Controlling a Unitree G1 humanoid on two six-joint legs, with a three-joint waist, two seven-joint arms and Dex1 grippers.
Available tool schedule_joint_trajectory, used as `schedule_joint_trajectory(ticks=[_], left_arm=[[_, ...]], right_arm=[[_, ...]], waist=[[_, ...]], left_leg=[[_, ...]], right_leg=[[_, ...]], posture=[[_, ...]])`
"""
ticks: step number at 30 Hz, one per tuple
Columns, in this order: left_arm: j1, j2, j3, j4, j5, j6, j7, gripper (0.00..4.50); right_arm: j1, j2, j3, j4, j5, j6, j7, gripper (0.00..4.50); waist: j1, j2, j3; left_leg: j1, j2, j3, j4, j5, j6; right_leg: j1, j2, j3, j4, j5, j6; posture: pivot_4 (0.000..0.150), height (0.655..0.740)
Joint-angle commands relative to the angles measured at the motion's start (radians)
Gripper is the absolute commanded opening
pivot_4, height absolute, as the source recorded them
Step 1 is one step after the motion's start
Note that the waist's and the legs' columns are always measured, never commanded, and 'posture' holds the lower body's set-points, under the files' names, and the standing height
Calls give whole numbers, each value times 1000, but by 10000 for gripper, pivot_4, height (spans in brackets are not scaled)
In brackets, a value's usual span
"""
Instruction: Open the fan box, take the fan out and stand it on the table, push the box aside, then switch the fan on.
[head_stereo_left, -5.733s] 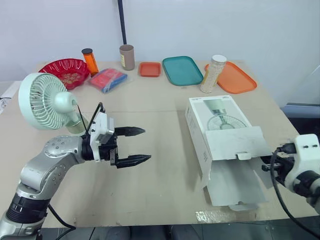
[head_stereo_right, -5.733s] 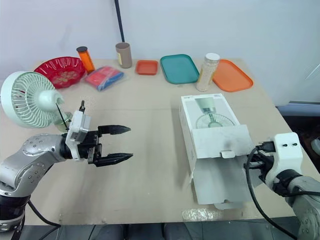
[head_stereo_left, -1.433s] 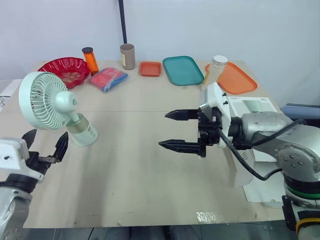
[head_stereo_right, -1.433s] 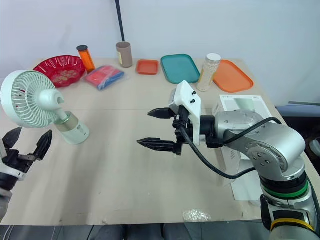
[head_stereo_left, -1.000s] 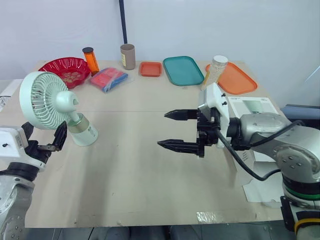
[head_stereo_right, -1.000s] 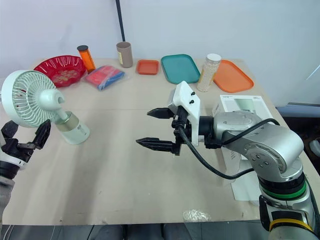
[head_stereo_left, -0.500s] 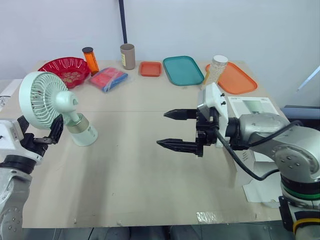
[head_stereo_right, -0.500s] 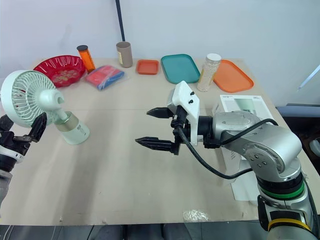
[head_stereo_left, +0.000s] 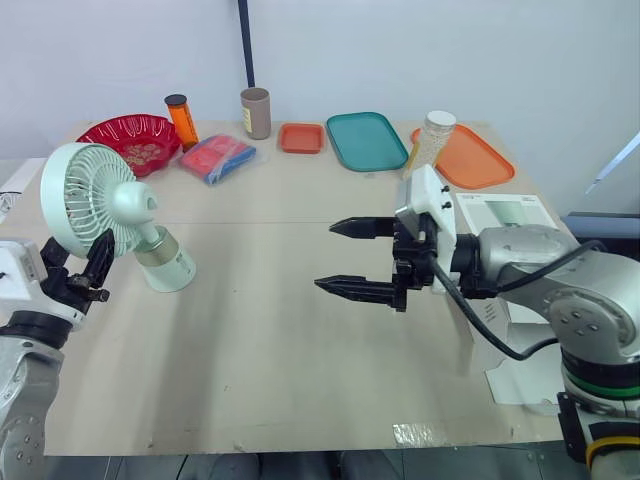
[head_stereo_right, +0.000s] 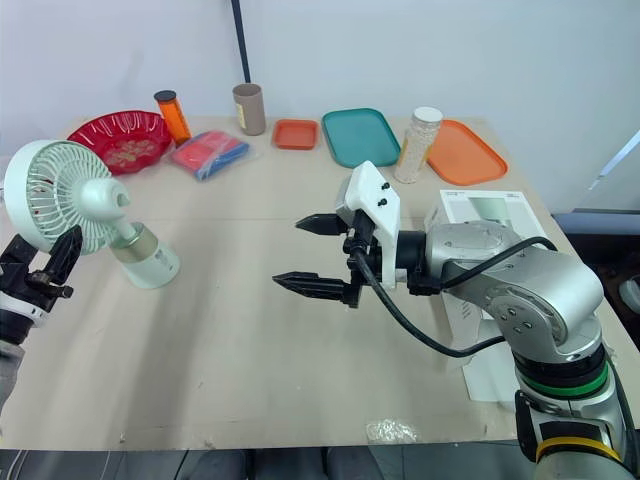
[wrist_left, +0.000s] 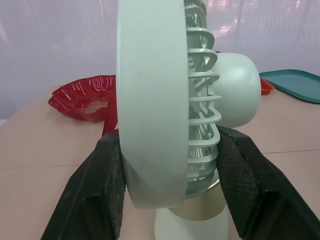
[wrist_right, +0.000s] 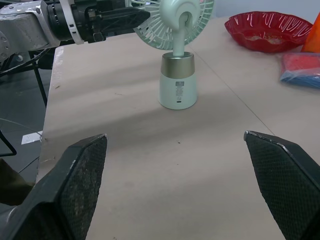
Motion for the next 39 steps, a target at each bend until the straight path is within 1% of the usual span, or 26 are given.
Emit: schedule_joint_trajectory(ticks=[1, 9, 16, 22, 28, 35, 39], left_arm=[[0, 7, 18, -5, 1, -14, 1, 19241], [-38, 20, -18, -54, -28, 28, 23, 19241], [-137, 27, -68, -107, -79, 108, 93, 19241], [-201, 45, -96, -141, -136, 170, 139, 19241], [-305, 46, -152, -165, -194, 234, 211, 19241], [-400, 44, -199, -202, -273, 312, 313, 19241], [-391, 54, -211, -227, -301, 338, 345, 19241]], right_arm=[[-11, -1, -12, -19, -1, -16, 4, 45000], [5, 0, -15, -33, 1, -8, -14, 45000], [23, 8, -14, -53, -10, 6, -69, 45000], [18, 45, -38, -67, 38, 49, -154, 45000], [9, 139, -18, -83, 57, 79, -284, 45000], [-39, 213, 47, -40, -13, 91, -362, 45000], [-66, 239, 88, -6, -68, 86, -381, 45000]], waist=[[0, 0, 0], [0, 0, 0], [4, 0, 0], [3, -1, 0], [1, -1, 0], [1, -1, 0], [0, -1, 0]], left_leg=[[0, 0, 0, 0, 0, 0], [0, 0, 0, 0, 0, 0], [-2, -1, -2, 0, 0, -1], [-3, 0, -2, 0, 0, -1], [-3, -1, -2, 0, 1, -1], [-3, -1, -4, 0, 2, -4], [-3, -1, -4, 0, 3, -5]], right_leg=[[0, 0, 0, 0, 0, 0], [0, 0, 0, 0, 0, 0], [0, -1, -2, -1, 0, 0], [-1, 0, -2, -1, 0, 0], [-1, 0, -2, 0, 0, 0], [-1, 0, -3, 0, 0, 0], [-1, -1, -4, 0, 0, 0]], posture=[[1500, 7400], [1500, 7400], [1500, 7400], [1500, 7400], [1500, 7400], [1500, 7400], [1500, 7400]])
